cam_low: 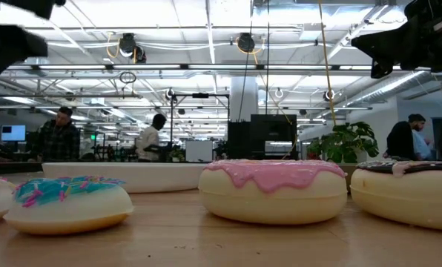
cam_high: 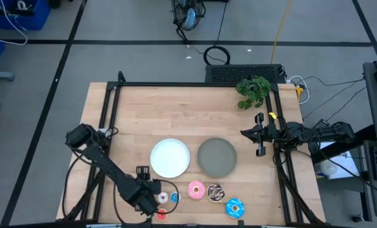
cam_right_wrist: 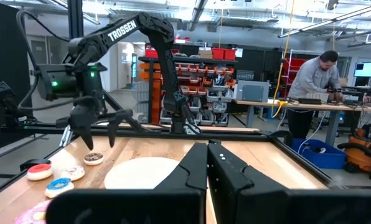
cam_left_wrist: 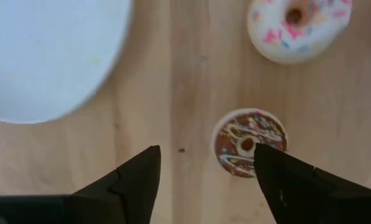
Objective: Pick & Place donuts
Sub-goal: Put the small brown donut on the white plate
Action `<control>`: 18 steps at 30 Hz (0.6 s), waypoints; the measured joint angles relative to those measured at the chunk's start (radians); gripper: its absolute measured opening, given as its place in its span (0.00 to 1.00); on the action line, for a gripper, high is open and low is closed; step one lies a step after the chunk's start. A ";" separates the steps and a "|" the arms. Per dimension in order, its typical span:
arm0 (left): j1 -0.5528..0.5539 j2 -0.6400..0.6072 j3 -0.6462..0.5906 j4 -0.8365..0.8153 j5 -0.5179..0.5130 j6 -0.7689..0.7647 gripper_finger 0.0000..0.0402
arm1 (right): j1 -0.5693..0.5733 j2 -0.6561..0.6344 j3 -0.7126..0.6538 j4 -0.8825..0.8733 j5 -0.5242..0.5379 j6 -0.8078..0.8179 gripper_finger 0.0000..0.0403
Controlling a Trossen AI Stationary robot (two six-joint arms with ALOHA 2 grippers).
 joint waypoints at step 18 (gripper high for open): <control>0.021 -0.002 -0.127 0.059 0.078 -0.058 0.66 | 0.000 0.000 0.000 0.000 0.003 0.000 0.00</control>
